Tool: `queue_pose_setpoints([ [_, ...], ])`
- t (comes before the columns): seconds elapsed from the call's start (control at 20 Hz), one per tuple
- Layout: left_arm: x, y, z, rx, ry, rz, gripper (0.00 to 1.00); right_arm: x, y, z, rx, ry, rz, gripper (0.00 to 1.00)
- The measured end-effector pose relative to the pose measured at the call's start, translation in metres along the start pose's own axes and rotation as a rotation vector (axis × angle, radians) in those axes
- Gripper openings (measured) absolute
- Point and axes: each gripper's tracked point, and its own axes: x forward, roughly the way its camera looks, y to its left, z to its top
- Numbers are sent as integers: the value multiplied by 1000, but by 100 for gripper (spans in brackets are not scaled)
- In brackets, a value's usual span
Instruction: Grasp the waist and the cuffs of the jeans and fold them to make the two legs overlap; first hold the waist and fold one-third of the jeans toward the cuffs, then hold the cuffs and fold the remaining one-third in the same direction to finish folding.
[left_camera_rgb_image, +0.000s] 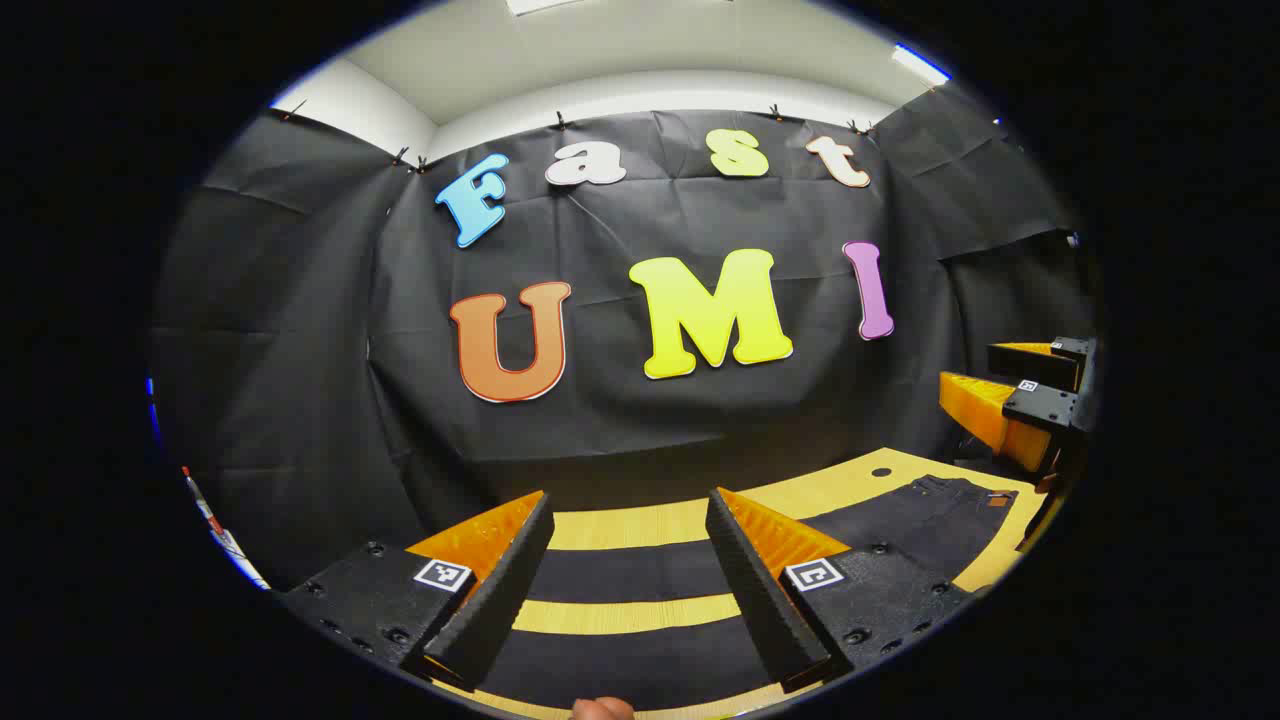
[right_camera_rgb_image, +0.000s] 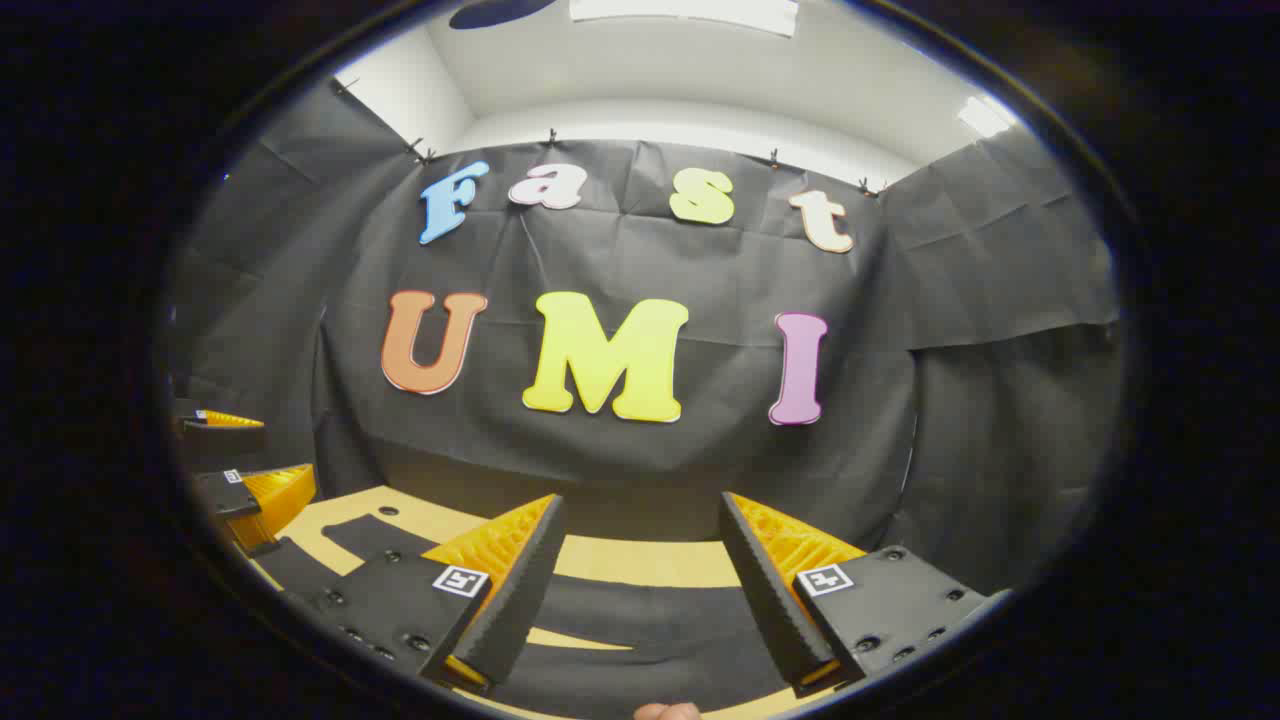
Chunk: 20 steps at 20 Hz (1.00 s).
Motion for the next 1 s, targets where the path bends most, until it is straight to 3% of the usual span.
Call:
queue_pose_setpoints([
  [0.05, -1, -1, 0, 0, -1, -1, 98, -1, 0, -1, -2, 1, -1, 94],
  [1.0, -1, 1, -7, 17, 28, 1, 98, 8, 2, -17, -18, 52, 25, 96],
])
